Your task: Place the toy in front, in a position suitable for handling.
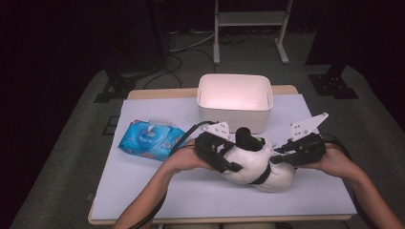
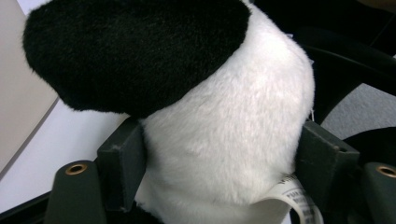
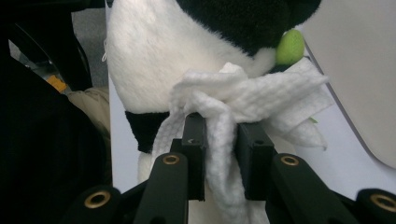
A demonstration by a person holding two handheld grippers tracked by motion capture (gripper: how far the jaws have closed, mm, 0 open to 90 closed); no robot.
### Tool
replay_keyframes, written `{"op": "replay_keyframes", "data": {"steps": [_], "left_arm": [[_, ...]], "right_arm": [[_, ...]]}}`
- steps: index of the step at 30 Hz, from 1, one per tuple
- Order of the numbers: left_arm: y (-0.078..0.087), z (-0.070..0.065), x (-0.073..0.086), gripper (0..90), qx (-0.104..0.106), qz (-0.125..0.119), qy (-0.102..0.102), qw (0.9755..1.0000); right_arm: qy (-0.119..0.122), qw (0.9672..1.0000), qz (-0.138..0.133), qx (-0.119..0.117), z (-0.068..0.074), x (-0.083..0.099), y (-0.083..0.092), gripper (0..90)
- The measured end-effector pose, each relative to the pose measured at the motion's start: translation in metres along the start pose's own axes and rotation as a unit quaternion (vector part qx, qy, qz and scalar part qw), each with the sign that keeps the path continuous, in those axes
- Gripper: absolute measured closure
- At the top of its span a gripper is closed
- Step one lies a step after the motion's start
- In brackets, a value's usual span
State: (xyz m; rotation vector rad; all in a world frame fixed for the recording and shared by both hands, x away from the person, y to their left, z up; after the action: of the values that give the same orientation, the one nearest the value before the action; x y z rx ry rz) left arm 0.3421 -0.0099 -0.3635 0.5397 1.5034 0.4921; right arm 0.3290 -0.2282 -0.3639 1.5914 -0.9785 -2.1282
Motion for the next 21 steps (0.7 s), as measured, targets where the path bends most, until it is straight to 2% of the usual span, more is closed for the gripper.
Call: {"op": "replay_keyframes", "data": {"steps": [5,11,17,21], "left_arm": [[0.018,0.001,-0.009,27.0,-0.008,-0.007,-0.002,0.9999],[0.031,-0.001,-0.017,27.3,-0.012,0.002,-0.009,0.9999],[0.027,-0.002,-0.016,27.2,-0.008,0.012,-0.011,0.9998],[0.024,-0.002,-0.018,27.1,-0.007,0.009,-0.011,0.9999]], "right_arm": [[-0.004,0.9998,-0.017,-0.013,0.001,-0.007,-0.003,74.4],[-0.002,0.9994,-0.021,-0.026,0.005,-0.012,-0.007,74.4],[0.008,0.9995,-0.023,-0.022,0.005,-0.02,0.002,74.4],[0.014,0.9992,-0.029,-0.023,0.006,-0.029,0.011,74.3]]}}
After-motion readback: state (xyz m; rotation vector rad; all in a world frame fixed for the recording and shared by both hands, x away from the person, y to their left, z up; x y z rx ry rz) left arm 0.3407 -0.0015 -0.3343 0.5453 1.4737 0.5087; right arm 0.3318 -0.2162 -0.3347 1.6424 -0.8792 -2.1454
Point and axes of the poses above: each handheld gripper's, and its own axes: y roughly backward along the jaws, x roughly out of its underside, z roughly to its left, the point moved 5 cm from there along -y, roughly forward along the jaws, and after that the axes turned 7 degrees about -y, right-handed, at the moved point
